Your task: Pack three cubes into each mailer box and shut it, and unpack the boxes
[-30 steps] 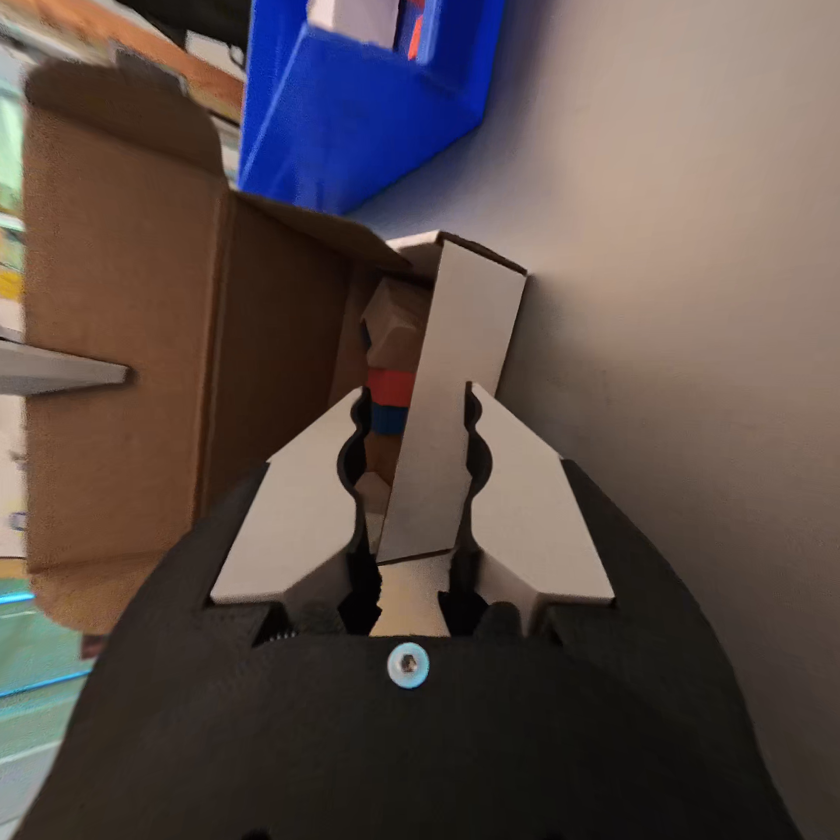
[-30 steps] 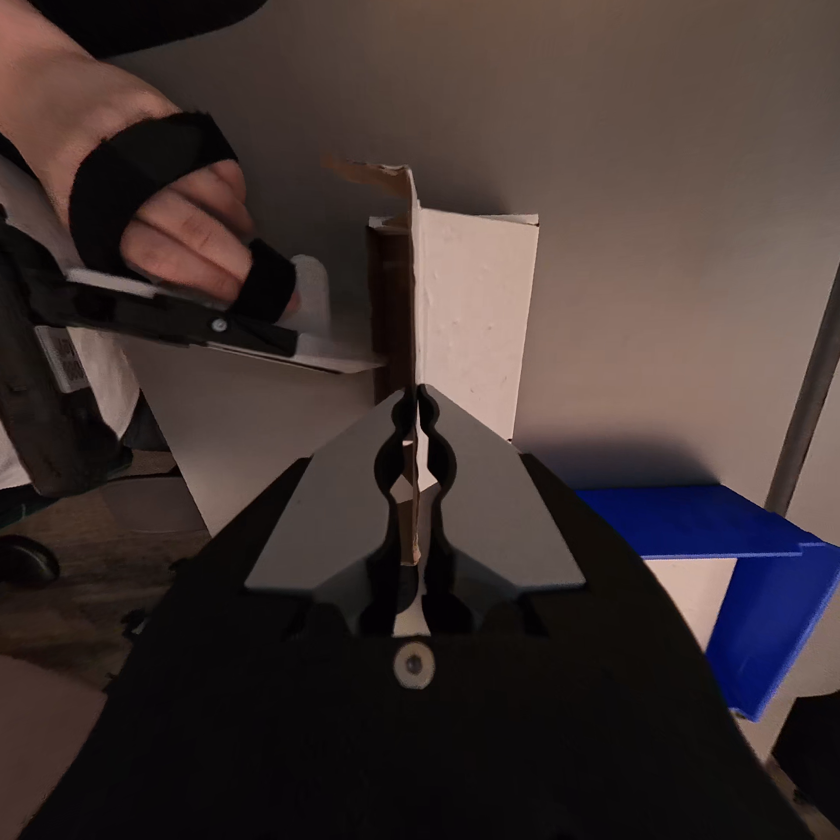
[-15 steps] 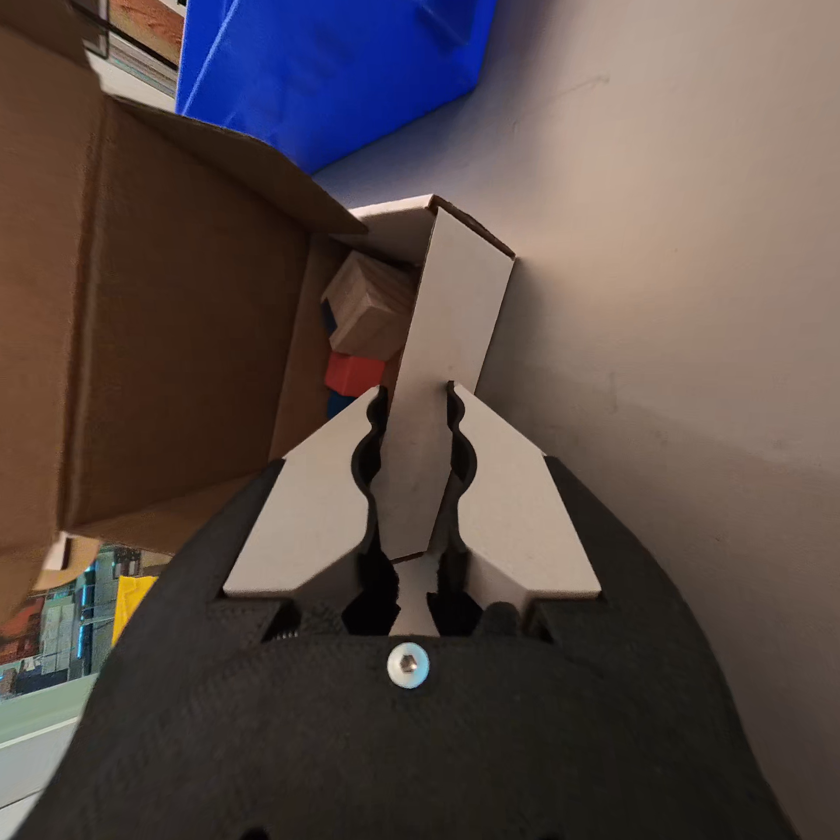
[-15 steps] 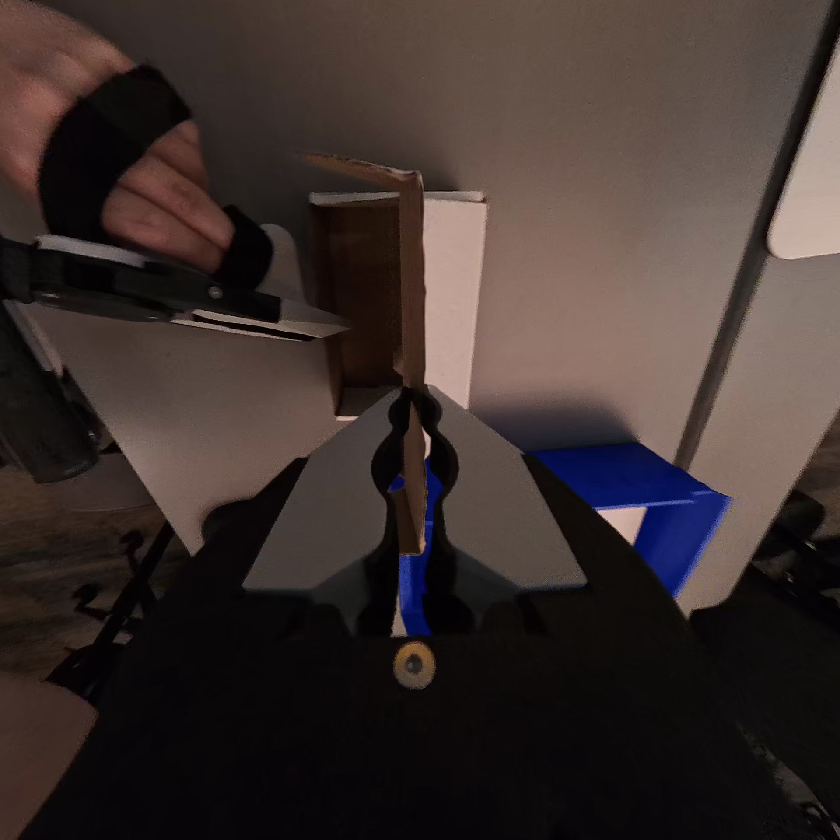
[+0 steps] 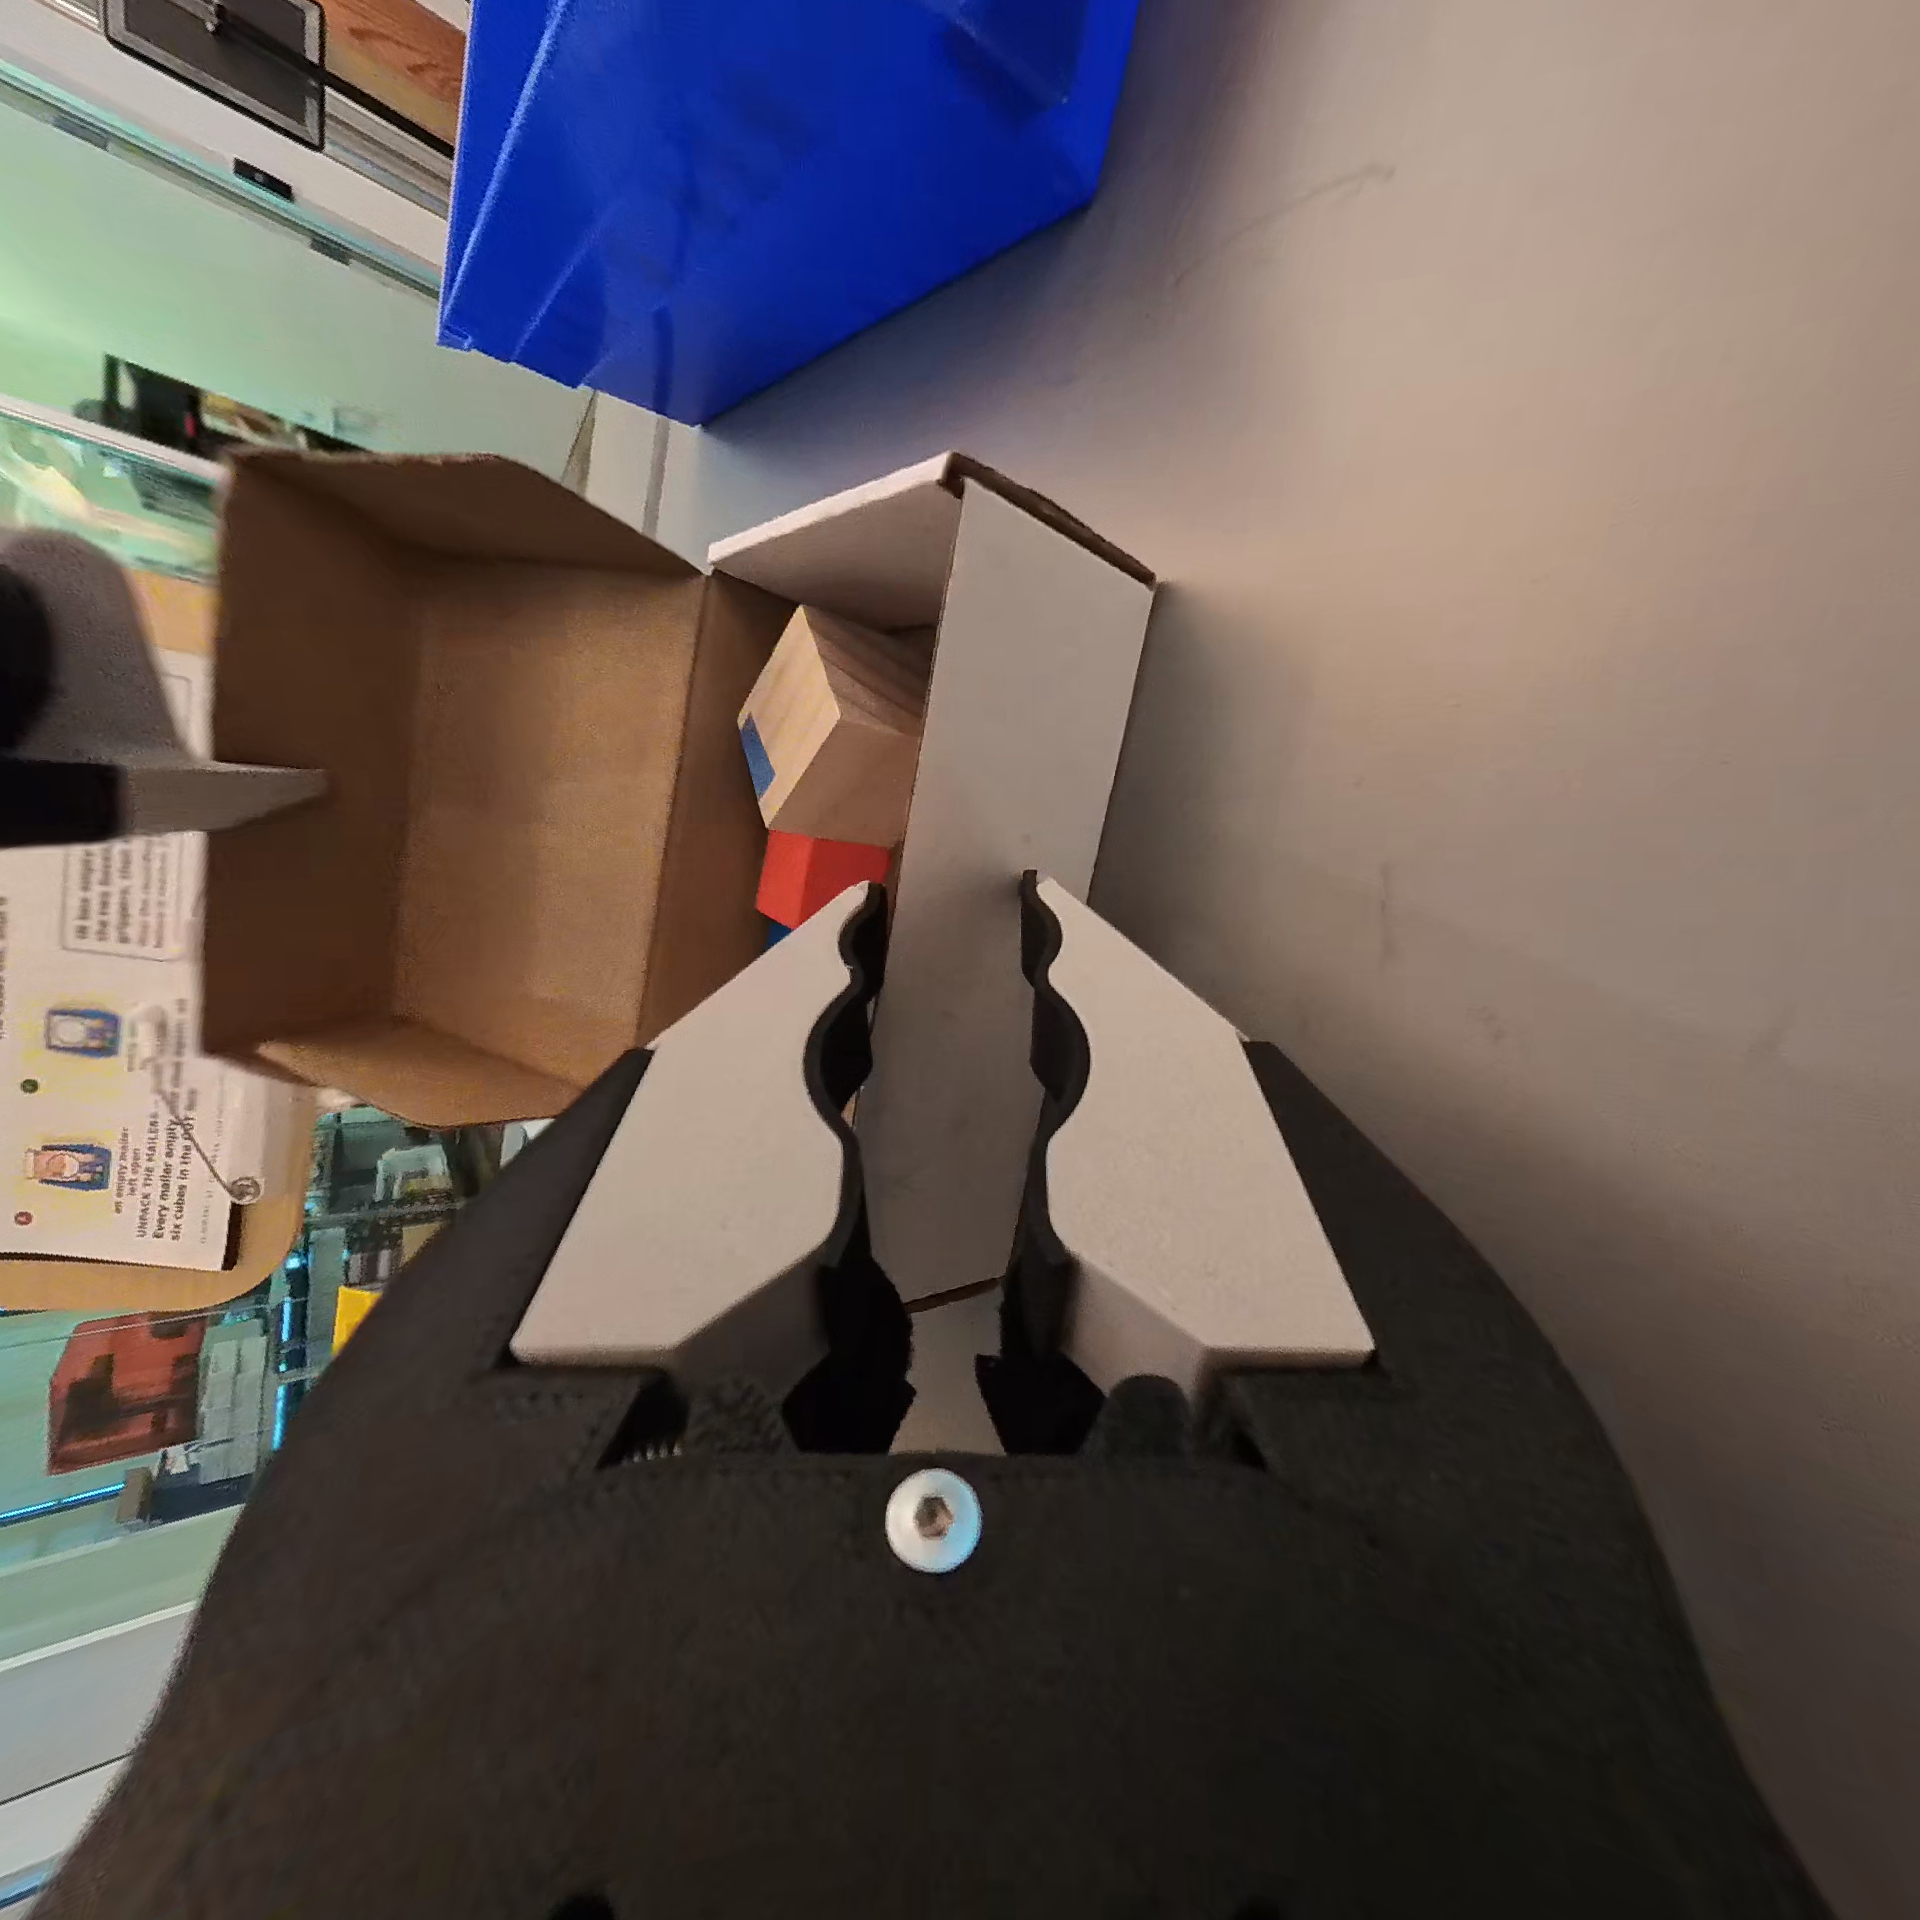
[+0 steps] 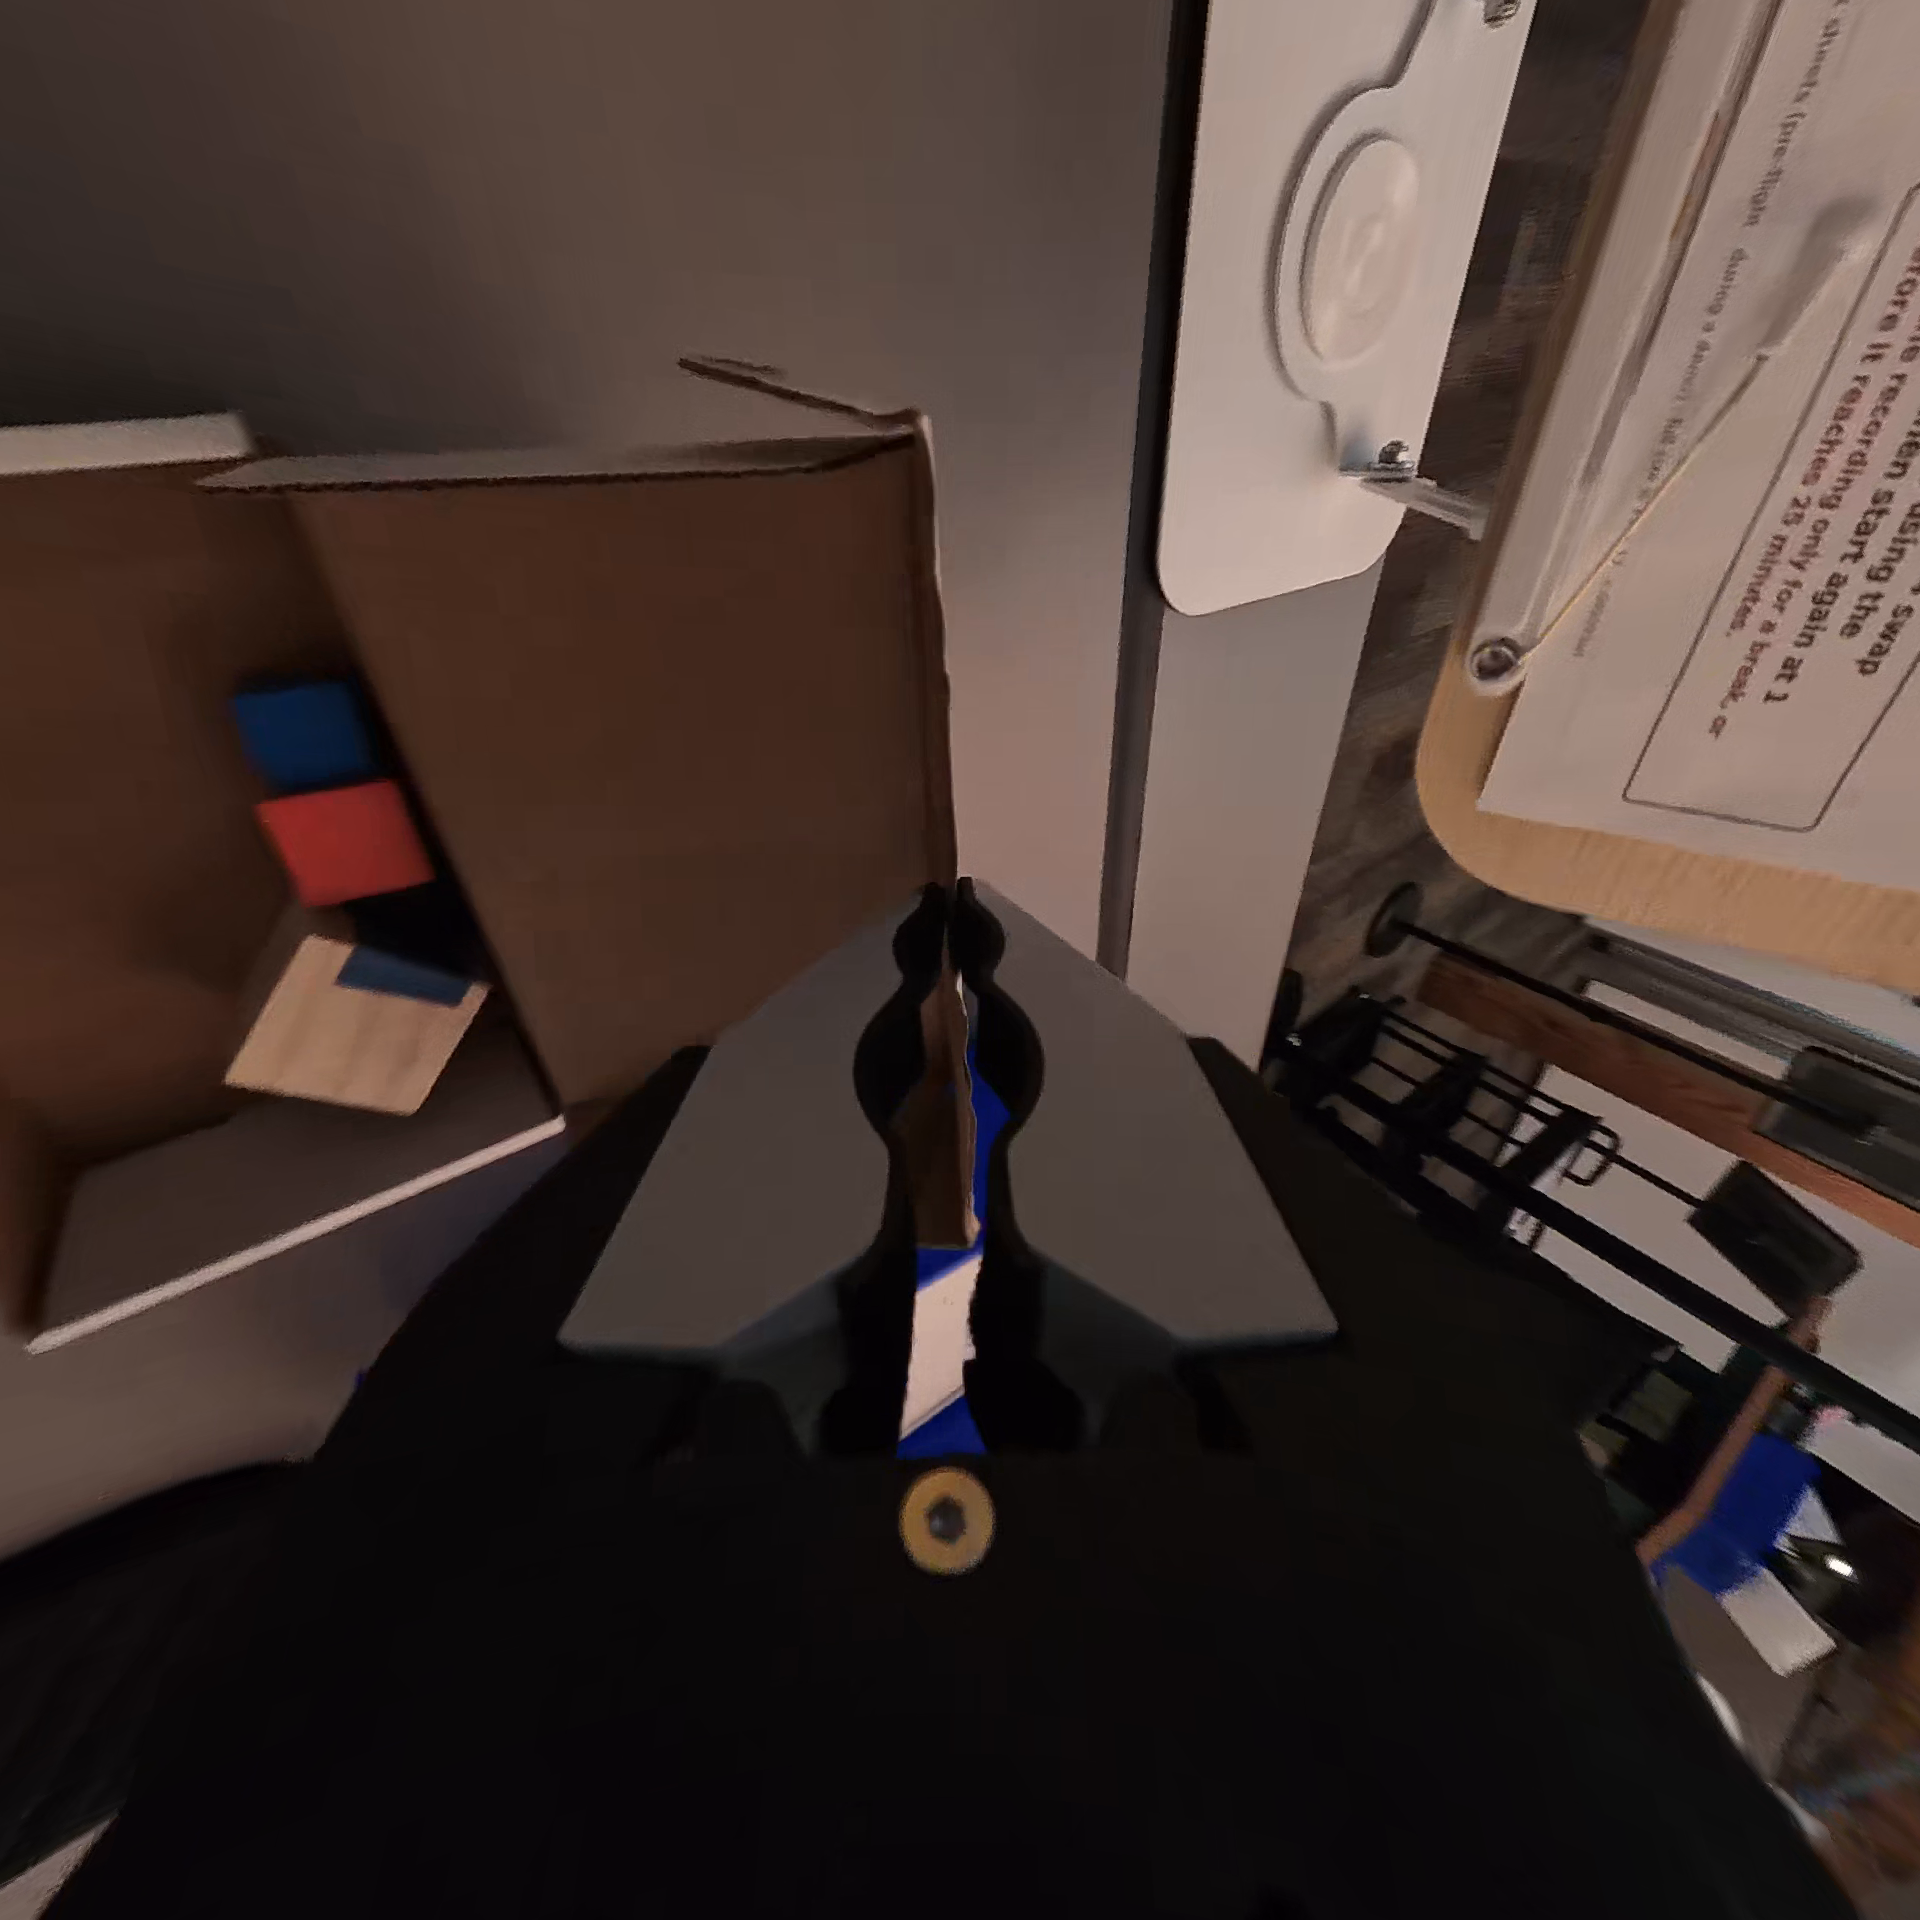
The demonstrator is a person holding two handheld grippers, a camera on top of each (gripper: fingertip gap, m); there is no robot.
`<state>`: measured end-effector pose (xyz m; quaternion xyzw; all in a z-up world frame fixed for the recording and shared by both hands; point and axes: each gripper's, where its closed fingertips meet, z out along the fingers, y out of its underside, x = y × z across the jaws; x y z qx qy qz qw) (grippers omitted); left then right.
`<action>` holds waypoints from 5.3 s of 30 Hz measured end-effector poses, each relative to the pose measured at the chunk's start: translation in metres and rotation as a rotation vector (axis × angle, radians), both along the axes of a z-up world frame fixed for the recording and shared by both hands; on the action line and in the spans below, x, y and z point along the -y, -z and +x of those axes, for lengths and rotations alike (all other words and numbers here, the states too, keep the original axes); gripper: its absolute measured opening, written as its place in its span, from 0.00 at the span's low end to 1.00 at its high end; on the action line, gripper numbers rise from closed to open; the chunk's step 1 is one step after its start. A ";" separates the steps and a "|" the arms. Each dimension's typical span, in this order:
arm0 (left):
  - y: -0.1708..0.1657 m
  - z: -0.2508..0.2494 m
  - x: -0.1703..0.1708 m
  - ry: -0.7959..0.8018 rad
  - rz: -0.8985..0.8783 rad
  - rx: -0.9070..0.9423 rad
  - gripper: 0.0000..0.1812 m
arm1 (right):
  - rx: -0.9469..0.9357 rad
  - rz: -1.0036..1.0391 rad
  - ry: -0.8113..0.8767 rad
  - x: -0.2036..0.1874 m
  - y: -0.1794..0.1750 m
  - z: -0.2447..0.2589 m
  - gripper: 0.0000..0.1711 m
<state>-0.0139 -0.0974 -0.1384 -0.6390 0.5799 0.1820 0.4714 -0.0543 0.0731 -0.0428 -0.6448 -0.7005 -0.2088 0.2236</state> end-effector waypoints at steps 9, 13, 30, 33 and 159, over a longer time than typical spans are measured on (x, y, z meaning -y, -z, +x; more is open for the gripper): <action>0.000 -0.001 0.001 0.001 0.021 -0.020 0.14 | 0.000 0.099 -0.016 -0.023 0.045 -0.006 0.06; 0.000 -0.001 0.001 0.003 0.023 -0.021 0.14 | -0.016 0.078 -0.004 -0.027 0.059 -0.007 0.08; 0.001 -0.008 -0.003 0.001 0.050 -0.028 0.15 | -0.057 0.151 0.008 -0.030 0.015 0.008 0.15; 0.001 -0.009 -0.003 0.000 0.050 -0.029 0.16 | -0.093 0.203 0.027 -0.025 -0.014 0.019 0.23; 0.003 -0.012 -0.003 -0.011 0.107 -0.097 0.19 | -0.306 -0.014 -0.074 0.093 -0.007 0.032 0.17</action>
